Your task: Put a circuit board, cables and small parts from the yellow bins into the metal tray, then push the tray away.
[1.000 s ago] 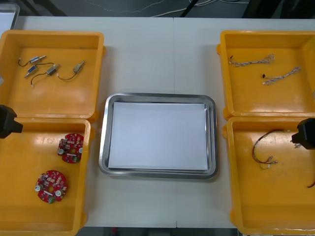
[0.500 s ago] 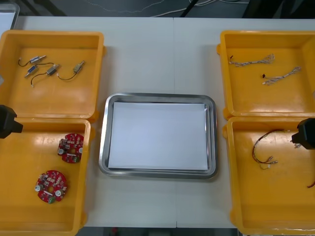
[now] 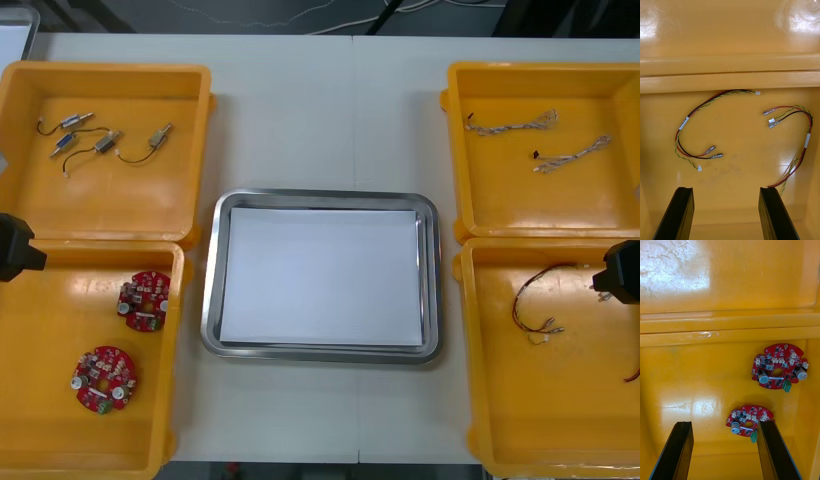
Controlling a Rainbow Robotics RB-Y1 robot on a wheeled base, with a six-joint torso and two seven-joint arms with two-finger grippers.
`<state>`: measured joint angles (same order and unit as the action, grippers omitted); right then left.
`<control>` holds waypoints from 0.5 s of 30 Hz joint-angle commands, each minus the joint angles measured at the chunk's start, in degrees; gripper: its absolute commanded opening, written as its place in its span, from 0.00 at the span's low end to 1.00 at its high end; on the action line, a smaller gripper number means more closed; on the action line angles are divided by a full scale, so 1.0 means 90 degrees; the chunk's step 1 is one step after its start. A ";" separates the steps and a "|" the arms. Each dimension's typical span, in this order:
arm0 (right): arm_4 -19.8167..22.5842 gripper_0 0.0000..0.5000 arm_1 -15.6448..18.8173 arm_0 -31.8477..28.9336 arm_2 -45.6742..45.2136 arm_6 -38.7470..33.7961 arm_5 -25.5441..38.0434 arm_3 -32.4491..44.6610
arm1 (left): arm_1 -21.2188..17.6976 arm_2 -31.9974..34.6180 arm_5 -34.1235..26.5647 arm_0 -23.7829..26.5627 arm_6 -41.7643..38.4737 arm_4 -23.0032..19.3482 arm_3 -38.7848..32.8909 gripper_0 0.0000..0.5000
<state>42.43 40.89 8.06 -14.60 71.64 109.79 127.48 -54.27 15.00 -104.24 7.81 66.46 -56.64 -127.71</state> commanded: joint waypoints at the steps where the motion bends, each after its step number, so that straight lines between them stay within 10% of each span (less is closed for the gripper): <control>1: -0.0046 1.00 -0.0061 -0.0085 -0.0194 0.0273 0.0023 0.0211 | -0.0220 0.0169 0.0049 -0.0116 0.0155 -0.0016 -0.0175 1.00; 15: -0.0046 1.00 -0.0061 -0.0085 -0.0194 0.0273 0.0023 0.0211 | -0.0220 0.0169 0.0049 -0.0116 0.0155 -0.0016 -0.0175 1.00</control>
<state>42.43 40.89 8.06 -14.60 71.64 109.79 127.48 -54.27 15.00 -104.24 7.81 66.46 -56.64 -127.71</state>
